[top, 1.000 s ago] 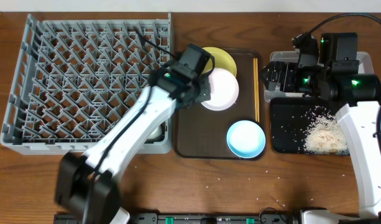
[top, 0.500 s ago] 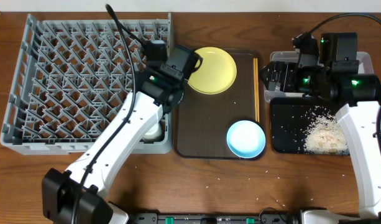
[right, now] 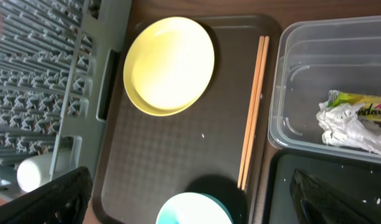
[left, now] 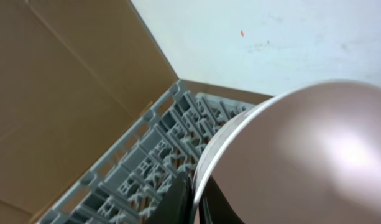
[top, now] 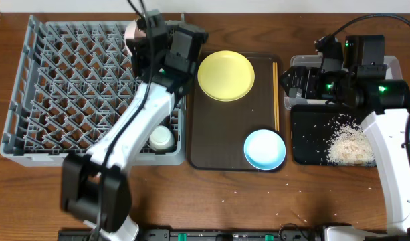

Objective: Sort waste into correct bins and load items into the dishwasher
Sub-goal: 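Lift the pink bowl and carry it to the back of the rack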

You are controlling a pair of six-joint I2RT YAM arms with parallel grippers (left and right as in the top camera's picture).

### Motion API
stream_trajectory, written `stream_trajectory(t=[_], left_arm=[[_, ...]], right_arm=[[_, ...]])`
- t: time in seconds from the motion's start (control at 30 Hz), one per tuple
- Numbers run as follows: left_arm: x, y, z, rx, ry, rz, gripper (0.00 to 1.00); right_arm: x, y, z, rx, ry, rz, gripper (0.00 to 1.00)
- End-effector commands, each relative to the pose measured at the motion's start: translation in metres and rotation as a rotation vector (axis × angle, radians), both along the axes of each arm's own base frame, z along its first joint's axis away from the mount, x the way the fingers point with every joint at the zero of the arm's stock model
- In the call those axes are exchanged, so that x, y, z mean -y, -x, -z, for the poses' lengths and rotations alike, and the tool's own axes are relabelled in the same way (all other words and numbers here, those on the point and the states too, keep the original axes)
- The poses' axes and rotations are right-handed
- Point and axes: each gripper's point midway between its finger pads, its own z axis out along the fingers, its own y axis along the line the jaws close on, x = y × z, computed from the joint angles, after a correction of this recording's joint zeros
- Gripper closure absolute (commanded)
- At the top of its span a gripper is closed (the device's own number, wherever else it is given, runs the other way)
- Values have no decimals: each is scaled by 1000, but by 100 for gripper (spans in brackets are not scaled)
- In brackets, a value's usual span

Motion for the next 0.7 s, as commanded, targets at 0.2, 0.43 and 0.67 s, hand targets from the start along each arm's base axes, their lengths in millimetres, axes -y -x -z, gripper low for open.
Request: stream_trajectory(t=[0.2, 0.43, 0.67], left_arm=[[-13, -45, 31, -125, -217, -11, 93], [-8, -60, 60, -182, -276, 8, 93], [-12, -58, 62, -171, -285, -34, 93]], right_arm=[[-1, -1, -1, 3, 2, -4, 1], [-1, -1, -1, 3, 2, -4, 1], [-1, -1, -1, 2, 2, -4, 1]])
